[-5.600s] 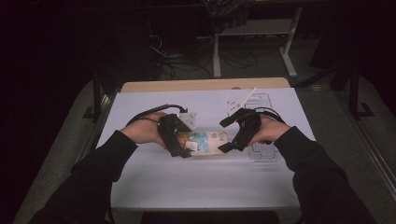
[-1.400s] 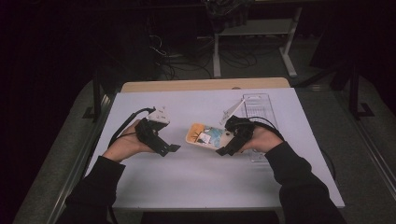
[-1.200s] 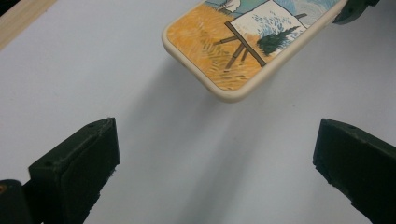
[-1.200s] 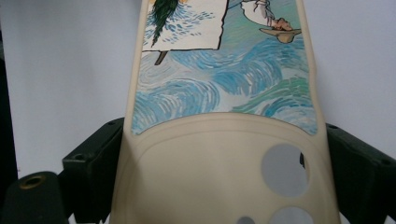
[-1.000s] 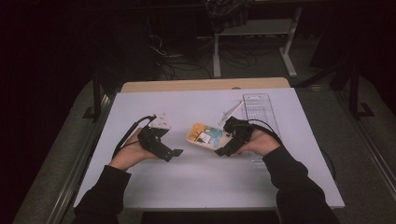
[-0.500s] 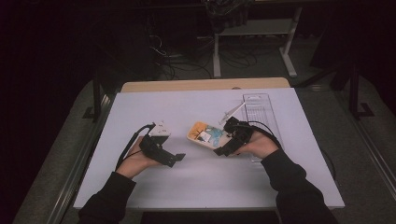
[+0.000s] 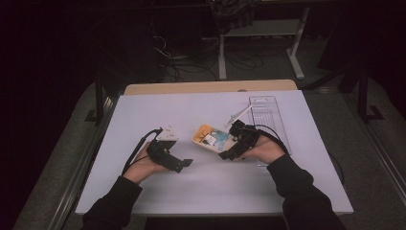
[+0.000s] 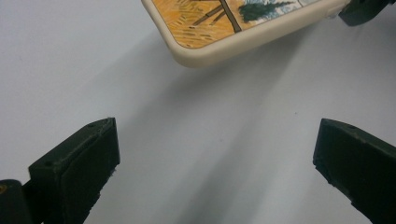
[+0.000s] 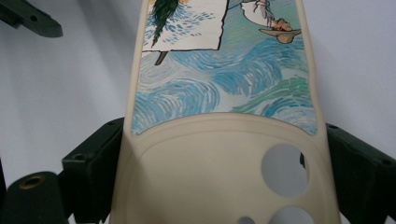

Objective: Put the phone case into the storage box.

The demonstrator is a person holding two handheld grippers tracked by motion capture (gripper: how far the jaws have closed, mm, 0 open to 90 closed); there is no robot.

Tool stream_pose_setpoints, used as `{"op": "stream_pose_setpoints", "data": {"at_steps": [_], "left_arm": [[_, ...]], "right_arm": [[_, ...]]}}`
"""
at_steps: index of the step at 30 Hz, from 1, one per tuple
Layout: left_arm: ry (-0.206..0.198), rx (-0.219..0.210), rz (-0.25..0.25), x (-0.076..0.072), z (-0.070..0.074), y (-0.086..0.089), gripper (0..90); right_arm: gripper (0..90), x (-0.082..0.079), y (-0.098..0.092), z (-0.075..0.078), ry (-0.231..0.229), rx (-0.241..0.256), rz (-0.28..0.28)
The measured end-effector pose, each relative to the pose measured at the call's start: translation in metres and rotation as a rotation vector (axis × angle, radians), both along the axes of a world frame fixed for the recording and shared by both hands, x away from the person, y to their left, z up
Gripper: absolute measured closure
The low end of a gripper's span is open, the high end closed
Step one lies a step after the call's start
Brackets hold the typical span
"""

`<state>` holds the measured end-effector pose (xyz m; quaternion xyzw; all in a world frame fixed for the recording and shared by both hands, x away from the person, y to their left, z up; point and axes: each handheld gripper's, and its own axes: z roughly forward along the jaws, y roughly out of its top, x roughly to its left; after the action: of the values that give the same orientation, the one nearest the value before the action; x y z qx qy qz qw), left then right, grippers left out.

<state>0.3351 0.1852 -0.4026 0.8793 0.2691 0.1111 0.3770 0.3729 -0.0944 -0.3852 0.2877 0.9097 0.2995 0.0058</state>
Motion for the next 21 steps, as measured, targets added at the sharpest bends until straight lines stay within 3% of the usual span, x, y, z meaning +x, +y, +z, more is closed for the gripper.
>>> {"op": "stream_pose_setpoints", "data": {"at_steps": [7,14,21], "left_arm": [[-0.041,0.031,-0.017,-0.0028,-0.0004,-0.0024,0.1],[-0.113,0.085,-0.053,-0.0046,-0.0020,-0.0056,0.2],[-0.151,0.105,-0.067,-0.0058,-0.0048,-0.0080,0.2]], "right_arm": [[9.7,0.0004,0.0000,0.0002,0.006,0.007,-0.005],[9.7,0.0008,-0.0009,0.0007,0.010,0.015,-0.009],[9.7,0.0008,-0.0008,0.0009,0.013,0.016,-0.011]]}}
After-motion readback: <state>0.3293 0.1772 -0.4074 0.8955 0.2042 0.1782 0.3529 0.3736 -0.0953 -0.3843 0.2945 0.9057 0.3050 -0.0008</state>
